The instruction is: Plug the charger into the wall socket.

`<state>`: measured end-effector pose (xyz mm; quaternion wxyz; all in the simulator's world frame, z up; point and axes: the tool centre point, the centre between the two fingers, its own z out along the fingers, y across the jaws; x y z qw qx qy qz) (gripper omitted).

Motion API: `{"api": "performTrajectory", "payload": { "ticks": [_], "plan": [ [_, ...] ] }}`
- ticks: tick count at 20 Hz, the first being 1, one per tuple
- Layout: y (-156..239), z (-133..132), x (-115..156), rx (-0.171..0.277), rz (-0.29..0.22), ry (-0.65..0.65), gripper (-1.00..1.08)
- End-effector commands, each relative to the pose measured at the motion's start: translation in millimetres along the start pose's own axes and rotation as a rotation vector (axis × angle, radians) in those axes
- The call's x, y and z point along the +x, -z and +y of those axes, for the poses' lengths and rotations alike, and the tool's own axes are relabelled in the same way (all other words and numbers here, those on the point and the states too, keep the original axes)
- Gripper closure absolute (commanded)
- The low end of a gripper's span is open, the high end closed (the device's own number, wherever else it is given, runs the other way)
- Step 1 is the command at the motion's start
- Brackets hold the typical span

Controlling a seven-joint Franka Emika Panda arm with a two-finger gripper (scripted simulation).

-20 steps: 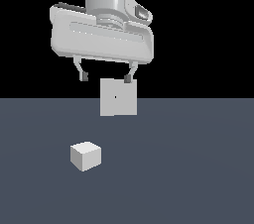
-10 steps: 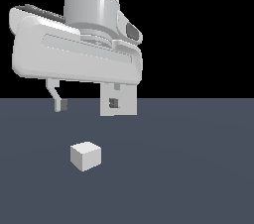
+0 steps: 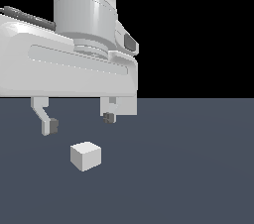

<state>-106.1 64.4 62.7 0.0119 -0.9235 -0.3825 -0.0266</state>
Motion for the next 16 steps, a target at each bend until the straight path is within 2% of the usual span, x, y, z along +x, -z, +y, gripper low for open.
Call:
{"api": "performTrajectory", "payload": {
  "ticks": [1, 10, 16],
  "plan": [
    [-2, -1, -1, 0.000, 0.000, 0.011, -0.92],
    [-4, 0, -1, -0.001, -0.001, 0.004, -0.92],
    [-24, 0, -3, -0.001, -0.001, 0.004, -0.92]
  ]
}}
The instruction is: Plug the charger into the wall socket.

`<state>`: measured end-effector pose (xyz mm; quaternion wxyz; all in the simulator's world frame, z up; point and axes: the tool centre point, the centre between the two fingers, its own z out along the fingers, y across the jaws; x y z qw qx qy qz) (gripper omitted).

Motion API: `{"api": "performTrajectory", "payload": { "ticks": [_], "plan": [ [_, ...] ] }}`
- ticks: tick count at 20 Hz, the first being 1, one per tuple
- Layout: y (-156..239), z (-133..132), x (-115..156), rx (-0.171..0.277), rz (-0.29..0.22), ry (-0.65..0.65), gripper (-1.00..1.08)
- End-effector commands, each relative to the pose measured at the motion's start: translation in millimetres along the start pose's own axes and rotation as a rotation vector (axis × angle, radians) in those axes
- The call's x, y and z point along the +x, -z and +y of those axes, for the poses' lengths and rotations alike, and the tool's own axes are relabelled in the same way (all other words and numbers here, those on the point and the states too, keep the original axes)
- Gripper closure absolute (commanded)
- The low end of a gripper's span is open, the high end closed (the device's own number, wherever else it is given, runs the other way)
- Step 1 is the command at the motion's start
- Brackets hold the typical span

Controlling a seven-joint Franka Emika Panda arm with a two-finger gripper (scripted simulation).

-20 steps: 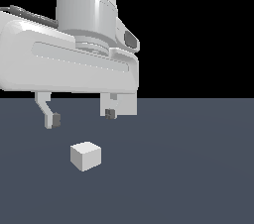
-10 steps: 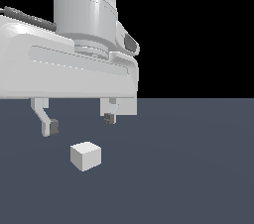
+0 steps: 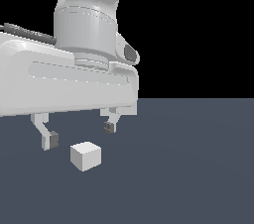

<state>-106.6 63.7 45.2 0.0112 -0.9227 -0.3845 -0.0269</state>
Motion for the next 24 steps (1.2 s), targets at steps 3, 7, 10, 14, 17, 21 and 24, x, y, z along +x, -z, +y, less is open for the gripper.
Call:
{"api": "performTrajectory", "payload": {
  "ticks": [3, 7, 10, 14, 17, 21, 24],
  "plan": [
    [-20, 0, -2, 0.000, -0.001, -0.001, -0.92],
    [-31, 0, -2, 0.000, -0.001, -0.001, -0.92],
    [-33, 0, -2, 0.000, -0.001, -0.001, -0.92],
    [-33, 0, -2, 0.000, -0.001, -0.001, 1.08],
    [-33, 0, -2, 0.000, -0.001, -0.001, 1.08],
    [-33, 0, -2, 0.000, -0.001, -0.001, 1.08],
    [-32, 1, -1, -0.001, -0.001, -0.010, 1.08]
  ]
}}
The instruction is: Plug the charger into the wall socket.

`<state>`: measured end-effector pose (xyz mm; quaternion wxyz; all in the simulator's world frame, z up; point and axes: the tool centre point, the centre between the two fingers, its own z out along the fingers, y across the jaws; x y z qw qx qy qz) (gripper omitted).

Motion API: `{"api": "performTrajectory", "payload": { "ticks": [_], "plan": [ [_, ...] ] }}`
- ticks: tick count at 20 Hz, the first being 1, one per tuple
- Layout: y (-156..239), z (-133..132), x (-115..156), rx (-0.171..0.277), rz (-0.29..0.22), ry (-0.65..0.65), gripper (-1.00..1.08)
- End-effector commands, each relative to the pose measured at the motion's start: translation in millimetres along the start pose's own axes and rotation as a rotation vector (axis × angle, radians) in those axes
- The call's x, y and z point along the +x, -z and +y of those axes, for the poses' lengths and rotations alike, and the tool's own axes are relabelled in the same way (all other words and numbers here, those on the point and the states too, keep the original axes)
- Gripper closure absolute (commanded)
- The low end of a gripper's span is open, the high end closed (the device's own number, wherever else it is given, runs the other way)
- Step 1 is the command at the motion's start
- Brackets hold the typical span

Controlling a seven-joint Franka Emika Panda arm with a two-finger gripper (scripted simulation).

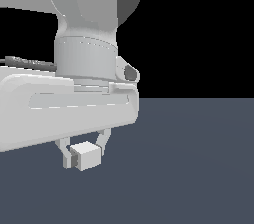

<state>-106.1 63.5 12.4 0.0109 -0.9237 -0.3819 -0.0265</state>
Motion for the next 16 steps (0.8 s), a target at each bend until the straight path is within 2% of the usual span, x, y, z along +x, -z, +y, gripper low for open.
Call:
{"api": "performTrajectory", "payload": {
  "ticks": [1, 8, 16],
  "plan": [
    [2, 1, 1, -0.001, 0.000, -0.011, 1.08],
    [14, 12, 10, -0.005, 0.002, -0.110, 1.08],
    [40, 38, 25, -0.017, 0.003, -0.327, 1.08]
  ]
}}
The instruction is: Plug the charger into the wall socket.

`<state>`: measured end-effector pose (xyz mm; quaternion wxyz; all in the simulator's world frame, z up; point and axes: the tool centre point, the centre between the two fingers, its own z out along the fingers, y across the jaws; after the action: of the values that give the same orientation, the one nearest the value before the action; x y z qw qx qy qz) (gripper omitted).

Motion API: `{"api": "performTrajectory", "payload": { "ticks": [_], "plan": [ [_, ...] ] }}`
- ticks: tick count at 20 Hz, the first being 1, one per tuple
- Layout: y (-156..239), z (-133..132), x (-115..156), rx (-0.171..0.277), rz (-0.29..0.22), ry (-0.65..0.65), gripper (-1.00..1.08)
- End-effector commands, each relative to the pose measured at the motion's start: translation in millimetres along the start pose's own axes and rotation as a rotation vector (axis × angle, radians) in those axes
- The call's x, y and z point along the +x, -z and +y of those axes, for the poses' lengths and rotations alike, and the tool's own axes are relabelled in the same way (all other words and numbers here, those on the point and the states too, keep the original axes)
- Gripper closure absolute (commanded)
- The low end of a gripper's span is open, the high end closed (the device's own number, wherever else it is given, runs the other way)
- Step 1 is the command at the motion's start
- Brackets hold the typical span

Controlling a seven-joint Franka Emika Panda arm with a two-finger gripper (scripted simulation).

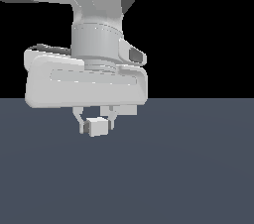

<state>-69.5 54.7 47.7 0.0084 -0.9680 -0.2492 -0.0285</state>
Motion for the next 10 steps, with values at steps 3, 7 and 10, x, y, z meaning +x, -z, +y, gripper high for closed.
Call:
{"api": "performTrajectory", "payload": {
  "ticks": [3, 7, 10],
  "plan": [
    [18, 17, 12, -0.008, 0.001, -0.148, 1.08],
    [31, 31, 20, -0.015, 0.001, -0.259, 1.08],
    [39, 39, 23, -0.019, 0.000, -0.323, 1.08]
  ]
}}
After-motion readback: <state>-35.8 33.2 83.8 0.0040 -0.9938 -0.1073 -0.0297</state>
